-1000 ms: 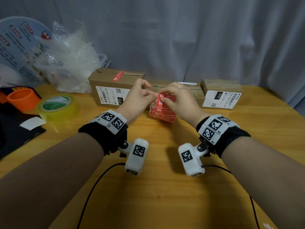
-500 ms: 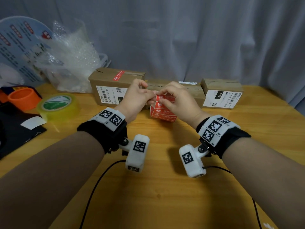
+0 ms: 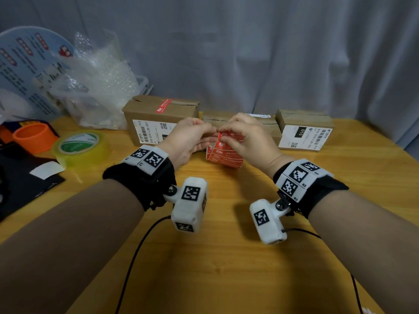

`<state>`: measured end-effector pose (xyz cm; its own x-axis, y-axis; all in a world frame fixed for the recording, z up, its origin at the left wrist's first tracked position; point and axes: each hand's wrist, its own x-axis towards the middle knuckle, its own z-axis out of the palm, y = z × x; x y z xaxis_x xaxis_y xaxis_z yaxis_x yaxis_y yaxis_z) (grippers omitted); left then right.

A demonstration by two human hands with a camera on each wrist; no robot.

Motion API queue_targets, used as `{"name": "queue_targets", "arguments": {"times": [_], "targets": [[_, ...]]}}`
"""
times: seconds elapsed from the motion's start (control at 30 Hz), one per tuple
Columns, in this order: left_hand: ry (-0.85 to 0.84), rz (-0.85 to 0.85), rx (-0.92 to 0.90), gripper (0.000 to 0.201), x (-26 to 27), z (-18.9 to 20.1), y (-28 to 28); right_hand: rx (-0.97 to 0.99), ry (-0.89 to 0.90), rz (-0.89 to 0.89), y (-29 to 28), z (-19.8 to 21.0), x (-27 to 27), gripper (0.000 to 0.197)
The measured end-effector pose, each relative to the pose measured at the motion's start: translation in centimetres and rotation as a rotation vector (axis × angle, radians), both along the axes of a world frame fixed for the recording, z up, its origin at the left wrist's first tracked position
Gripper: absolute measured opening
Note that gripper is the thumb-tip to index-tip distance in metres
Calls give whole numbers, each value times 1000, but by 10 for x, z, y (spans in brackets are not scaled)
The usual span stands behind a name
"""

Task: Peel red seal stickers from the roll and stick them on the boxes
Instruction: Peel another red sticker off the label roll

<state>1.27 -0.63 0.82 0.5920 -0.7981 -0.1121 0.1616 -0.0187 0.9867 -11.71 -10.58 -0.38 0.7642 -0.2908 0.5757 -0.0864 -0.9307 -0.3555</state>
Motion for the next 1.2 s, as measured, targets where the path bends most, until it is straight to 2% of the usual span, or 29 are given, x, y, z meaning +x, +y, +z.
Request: {"name": "queue_targets", "arguments": {"times": [0.1,0.2,0.33,0.53,0.63,0.77,0.9,1.13,1.2], "targets": [[-32,13,2,14,-1,1,0,-6,-3,0,0,0,-1,21],[-76,42,22,26,-2,1,-1,-13,-6,-4,0,1,-1,18],[-140,70,47,26,-3,1,-1,2,-28,-4,-3,2,0,15],[-328,140,111,30,-2,0,-3,14,-10,-1,-2,3,-1,9],[-419,154,124,27,2,-2,-3,165,-42,-12,-3,4,-1,5],[-568,111,149,22,7,-2,-1,408,-189,-73,-8,17,-2,11],[-649,66,161,20,5,-4,1,653,-307,-5,-11,35,-9,20],[-851,66,331,20,9,-23,4,678,-497,64,-10,38,-19,16],[-921,50,383,21,11,-27,6,712,-476,99,-10,36,-22,20]]}}
